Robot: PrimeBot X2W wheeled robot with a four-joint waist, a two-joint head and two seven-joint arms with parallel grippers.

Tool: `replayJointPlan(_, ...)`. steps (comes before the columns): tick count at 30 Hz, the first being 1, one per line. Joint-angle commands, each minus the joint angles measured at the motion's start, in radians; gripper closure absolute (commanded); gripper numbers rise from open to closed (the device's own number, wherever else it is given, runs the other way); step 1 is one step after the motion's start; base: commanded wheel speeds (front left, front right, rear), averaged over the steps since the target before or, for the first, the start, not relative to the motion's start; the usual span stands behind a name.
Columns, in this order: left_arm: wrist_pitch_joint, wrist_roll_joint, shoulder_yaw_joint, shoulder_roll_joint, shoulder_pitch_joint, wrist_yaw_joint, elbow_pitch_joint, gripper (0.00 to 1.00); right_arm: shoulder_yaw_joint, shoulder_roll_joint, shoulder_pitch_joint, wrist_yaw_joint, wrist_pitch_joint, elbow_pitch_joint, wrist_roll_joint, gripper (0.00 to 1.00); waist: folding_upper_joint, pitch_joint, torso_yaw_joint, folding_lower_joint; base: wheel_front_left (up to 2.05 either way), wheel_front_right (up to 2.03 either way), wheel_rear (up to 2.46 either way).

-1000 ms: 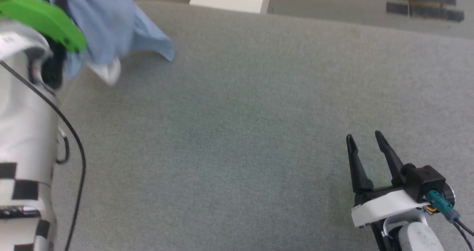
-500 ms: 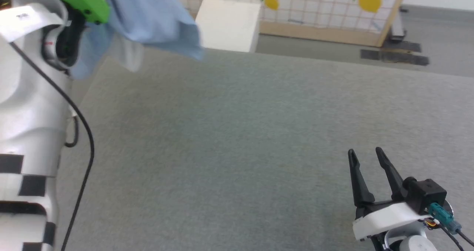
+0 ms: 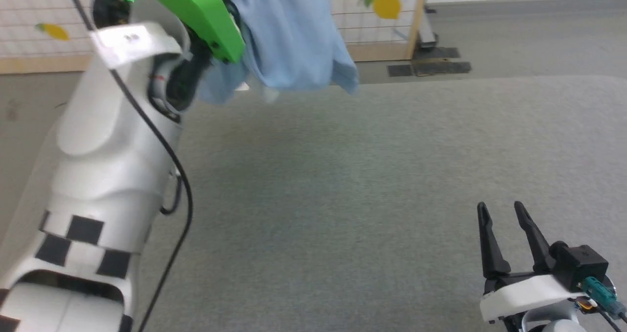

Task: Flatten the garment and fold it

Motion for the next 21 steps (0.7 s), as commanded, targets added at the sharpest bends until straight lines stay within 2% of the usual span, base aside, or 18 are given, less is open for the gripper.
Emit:
replayJointPlan(1, 0.010, -0.013, -0.007, -0.012, 0.034, -0.003, 0.004, 1.00, -0.004, 0.001, 0.013, -0.002, -0.005, -0.008, -0.007, 0.00, 0.0038, 0.009, -0.085, 0.0001, 0.00, 0.00, 0.00)
replayJointPlan(6, 0.059, -0.005, -0.075, -0.042, 0.127, 0.003, 0.053, 1.00, -0.009, 0.001, 0.021, -0.002, -0.005, -0.017, -0.007, 0.00, 0.0038, 0.026, -0.125, 0.0001, 0.00, 0.00, 0.00)
replayJointPlan(11, 0.139, 0.046, -0.188, -0.061, 0.239, 0.015, 0.147, 1.00, 0.003, 0.001, 0.021, -0.002, -0.005, -0.024, 0.001, 0.00, 0.0038, 0.044, -0.151, 0.0001, 0.00, 0.00, 0.00)
replayJointPlan(16, 0.263, 0.065, -0.288, -0.082, 0.342, 0.013, 0.260, 1.00, 0.013, 0.001, 0.016, -0.002, -0.005, -0.026, 0.012, 0.00, 0.0038, 0.057, -0.169, 0.0001, 0.00, 0.00, 0.00)
replayJointPlan(21, 0.323, 0.034, -0.309, -0.106, 0.402, 0.012, 0.326, 1.00, 0.011, 0.001, 0.021, -0.002, -0.005, -0.022, 0.022, 0.00, 0.0038, 0.061, -0.172, 0.0001, 0.00, 0.00, 0.00)
